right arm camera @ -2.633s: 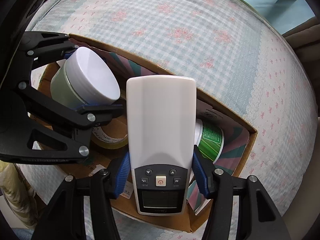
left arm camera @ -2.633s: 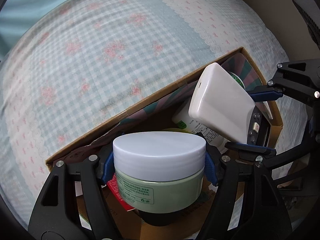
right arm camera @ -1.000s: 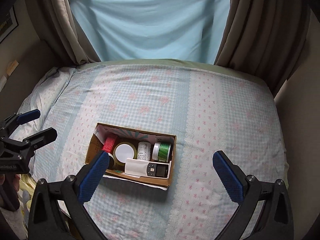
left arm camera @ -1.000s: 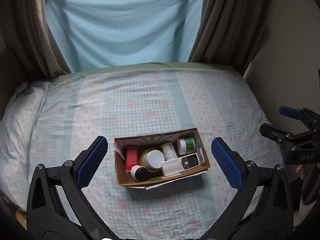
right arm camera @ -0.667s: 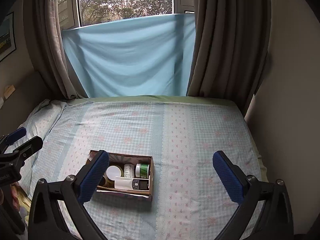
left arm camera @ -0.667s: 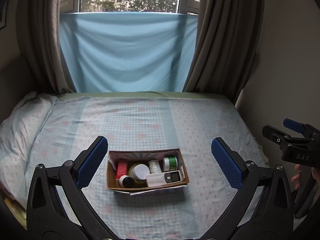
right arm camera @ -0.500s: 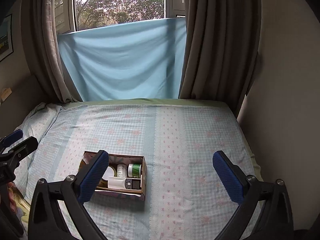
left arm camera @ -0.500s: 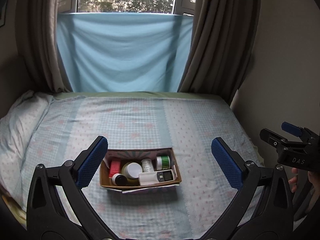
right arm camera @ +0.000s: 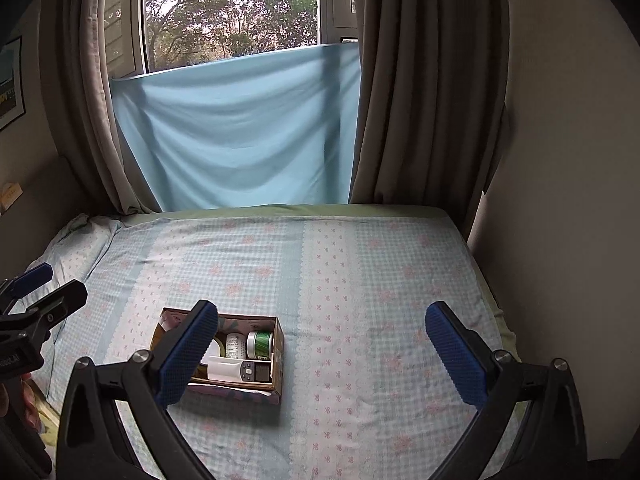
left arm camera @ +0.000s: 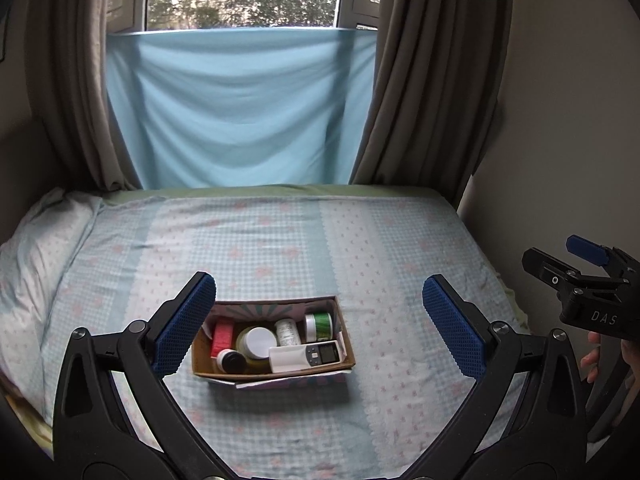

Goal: Organize rigid objects

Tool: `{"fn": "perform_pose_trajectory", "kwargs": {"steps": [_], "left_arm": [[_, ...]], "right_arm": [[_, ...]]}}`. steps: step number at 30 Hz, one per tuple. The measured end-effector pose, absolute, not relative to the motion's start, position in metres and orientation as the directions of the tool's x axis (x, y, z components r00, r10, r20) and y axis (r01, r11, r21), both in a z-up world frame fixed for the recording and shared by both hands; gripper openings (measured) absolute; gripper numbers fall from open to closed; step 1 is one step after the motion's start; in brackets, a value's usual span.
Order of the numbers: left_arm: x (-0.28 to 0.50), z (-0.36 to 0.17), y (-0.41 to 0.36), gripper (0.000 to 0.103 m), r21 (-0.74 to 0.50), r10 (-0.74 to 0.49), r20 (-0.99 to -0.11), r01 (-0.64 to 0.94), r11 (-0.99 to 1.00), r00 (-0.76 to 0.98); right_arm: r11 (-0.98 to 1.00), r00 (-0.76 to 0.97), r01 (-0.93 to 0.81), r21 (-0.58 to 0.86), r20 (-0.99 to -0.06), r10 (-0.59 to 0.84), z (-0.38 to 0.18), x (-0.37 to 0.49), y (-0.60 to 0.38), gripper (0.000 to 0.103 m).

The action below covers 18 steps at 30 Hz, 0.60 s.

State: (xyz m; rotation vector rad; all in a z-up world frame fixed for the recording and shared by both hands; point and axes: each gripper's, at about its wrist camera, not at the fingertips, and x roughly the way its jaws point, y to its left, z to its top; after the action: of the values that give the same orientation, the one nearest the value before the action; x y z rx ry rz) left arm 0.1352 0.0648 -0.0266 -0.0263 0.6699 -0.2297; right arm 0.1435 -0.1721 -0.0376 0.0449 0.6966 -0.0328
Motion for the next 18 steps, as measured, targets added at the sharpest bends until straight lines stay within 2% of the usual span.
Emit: {"fn": "perform_pose_trajectory", "kwargs": {"steps": [18], "left_arm": [[0.1294,-0.0275,0.0681,0.103,-0.088,-0.209,-0.608,0.196,0.977,0.766]], "right_arm": [[0.998,0.776,0.048,0.03,-0.631,-0.018,-0.0364,0.1433,-0.1715,0.103]]}}
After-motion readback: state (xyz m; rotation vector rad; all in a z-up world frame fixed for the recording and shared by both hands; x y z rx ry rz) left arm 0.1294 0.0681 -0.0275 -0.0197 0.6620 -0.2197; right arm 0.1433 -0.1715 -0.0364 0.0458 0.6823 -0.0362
